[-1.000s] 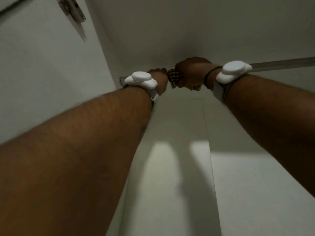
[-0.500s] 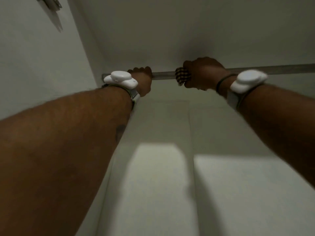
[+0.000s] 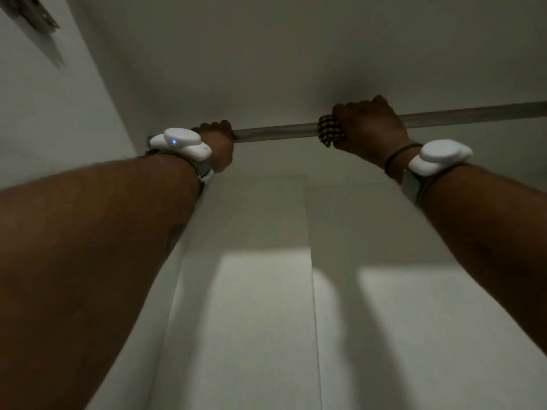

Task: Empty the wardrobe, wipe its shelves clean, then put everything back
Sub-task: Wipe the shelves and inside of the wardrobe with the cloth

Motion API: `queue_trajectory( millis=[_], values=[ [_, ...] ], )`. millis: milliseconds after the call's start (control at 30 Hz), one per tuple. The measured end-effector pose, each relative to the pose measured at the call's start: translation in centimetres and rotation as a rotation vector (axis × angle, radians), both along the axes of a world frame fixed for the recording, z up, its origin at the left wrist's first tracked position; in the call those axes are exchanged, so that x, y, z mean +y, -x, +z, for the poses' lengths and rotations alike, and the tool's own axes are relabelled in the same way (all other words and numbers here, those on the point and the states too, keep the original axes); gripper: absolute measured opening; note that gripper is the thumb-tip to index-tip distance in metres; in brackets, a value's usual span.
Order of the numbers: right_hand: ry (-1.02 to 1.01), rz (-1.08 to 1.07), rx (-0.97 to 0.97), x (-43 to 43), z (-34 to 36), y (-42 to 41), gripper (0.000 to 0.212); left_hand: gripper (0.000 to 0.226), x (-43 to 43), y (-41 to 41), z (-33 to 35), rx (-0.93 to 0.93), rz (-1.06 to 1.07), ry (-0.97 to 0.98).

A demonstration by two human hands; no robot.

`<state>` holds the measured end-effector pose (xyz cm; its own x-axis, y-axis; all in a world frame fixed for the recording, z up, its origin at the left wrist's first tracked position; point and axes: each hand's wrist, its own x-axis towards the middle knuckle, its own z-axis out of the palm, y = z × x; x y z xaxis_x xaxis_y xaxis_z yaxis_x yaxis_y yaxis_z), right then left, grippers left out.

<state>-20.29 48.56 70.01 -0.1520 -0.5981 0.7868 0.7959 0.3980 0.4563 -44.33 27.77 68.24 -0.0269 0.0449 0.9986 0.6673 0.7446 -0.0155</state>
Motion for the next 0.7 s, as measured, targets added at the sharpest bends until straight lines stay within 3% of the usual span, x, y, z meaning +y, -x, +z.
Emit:
queue_trajectory(
  millis=[100,200,267,433,500,533,633,700],
  values=[
    [0.242,0.001,-0.156,-2.3,-0.1,-1.7,0.032,0.02,1.4,-3.9,-0.3,-0.061,0.014,-0.012],
    [0.371,0.007,-0.211,-3.5,-0.1,-1.7,0.029,0.042,4.5,-8.2,0.3,0.077,-0.135,0.083],
    [0.437,0.022,-0.227,-4.2,-0.2,-1.7,0.027,0.037,7.0,-10.8,0.4,0.101,-0.195,0.164],
    [0.879,0.009,-0.45,-5.6,1.4,-6.6,0.022,0.027,7.9,-11.3,0.6,0.084,-0.155,0.095],
    [0.838,0.029,-0.436,-3.9,1.3,-8.3,0.017,0.026,7.7,-11.6,0.7,0.066,-0.154,0.106],
    [0.725,0.058,-0.394,-2.3,1.0,-8.9,0.015,0.026,7.6,-11.9,0.6,0.055,-0.153,0.106],
    [0.167,-0.059,-0.111,4.3,-1.1,-9.7,0.028,0.025,7.6,-13.0,0.1,0.024,-0.148,0.11],
    [0.235,-0.07,-0.118,5.1,-0.8,-10.9,0.029,0.023,7.6,-12.9,0.0,0.026,-0.149,0.112]
  ],
)
